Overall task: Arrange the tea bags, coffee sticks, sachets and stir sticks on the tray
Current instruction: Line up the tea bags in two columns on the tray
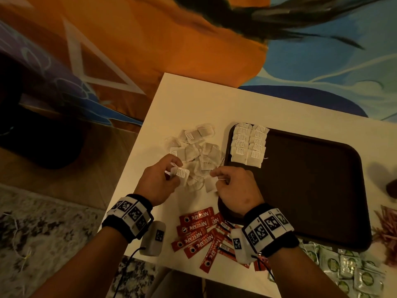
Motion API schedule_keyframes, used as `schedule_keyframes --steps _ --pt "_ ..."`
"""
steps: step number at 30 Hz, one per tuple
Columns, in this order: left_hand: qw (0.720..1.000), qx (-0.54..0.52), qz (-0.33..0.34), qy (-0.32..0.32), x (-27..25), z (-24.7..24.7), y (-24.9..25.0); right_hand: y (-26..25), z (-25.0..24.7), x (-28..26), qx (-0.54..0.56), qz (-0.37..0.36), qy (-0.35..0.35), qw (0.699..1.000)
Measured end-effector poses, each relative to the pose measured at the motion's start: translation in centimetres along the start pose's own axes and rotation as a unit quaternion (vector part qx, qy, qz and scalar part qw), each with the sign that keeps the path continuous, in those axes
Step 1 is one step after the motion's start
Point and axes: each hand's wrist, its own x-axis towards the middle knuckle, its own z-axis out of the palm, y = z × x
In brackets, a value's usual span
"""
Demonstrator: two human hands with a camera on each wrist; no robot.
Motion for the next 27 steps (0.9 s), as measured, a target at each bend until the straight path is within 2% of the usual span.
schedule_keyframes --steps 5,9,15,18,22,25,27 --pt "0.999 0.018 0.046 -0.015 1.0 1.0 0.8 1.2 -1.6 0.2 -0.001 0.01 0.018 1.0" --pt "0.997 0.022 0.069 -0.001 1.9 2.3 2.0 2.1 -3.8 -0.1 0.019 0.01 0.042 0.999" --pt "0.994 -0.002 0.109 -0.018 2.9 4.9 5.0 4.8 -6.5 -0.5 -0.052 -0.009 0.072 0.996" --pt "0.992 -0.018 0.112 -0.061 3.1 6.2 6.7 5.9 -8.0 -0.9 -0.061 0.025 0.023 0.998" --pt "0.985 0.033 0.111 -0.131 3.6 8.0 7.8 7.2 -9.2 -0.7 -0.093 0.071 -0.081 0.99" --pt "0.977 0.078 0.114 -0.164 4.1 9.1 8.2 8.0 -9.4 0.2 -0.12 0.097 -0.105 0.982" --pt "0.975 0.097 0.116 -0.161 4.6 9.6 8.3 8.3 -9.4 0.8 -0.13 0.109 -0.09 0.981"
